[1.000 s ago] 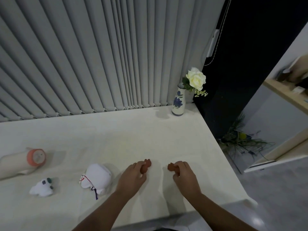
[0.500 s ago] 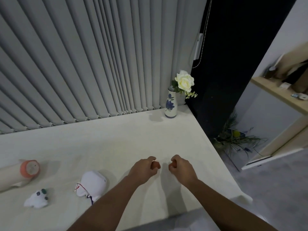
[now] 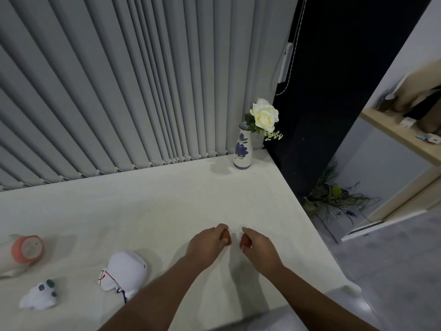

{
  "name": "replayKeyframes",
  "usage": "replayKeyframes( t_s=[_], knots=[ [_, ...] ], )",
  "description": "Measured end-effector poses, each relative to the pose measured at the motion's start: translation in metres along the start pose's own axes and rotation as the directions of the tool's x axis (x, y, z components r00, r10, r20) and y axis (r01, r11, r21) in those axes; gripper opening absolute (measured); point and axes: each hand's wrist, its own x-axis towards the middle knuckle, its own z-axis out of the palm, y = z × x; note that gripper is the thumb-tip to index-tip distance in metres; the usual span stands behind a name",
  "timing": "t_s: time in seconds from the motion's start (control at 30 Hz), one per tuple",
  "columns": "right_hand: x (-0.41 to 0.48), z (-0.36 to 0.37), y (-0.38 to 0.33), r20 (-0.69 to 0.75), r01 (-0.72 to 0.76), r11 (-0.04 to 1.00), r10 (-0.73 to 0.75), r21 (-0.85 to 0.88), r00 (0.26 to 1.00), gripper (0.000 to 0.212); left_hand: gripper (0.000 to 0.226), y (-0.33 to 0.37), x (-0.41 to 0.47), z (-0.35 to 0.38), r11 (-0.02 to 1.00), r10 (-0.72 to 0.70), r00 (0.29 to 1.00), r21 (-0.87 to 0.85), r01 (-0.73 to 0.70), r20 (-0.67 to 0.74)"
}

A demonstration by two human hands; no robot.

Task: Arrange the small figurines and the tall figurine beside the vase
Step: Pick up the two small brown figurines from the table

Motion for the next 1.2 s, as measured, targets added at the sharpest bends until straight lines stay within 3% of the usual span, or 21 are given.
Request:
replayKeyframes(
  t_s=[0.27,0.73,1.2],
  knots=[
    [0.005,0.001,0.000,-0.027,0.008,1.000,-0.008,0.006,1.000,0.033,0.030,-0.002,0.013,0.002,0.998,0.060,0.998,-0.014,-0.061,-0.021],
    [0.019,-0.006,0.002,0.032,-0.137,0.986,0.134,0.091,0.990,0.031,0.040,-0.001,0.017,-0.002,0.998,0.052,0.998,-0.045,-0.051,0.023],
    [0.010,-0.009,-0.002,0.083,-0.099,0.995,0.097,0.020,0.992,0.034,0.041,0.000,0.014,-0.001,1.000,0.008,1.000,-0.025,-0.008,0.000]
  ],
)
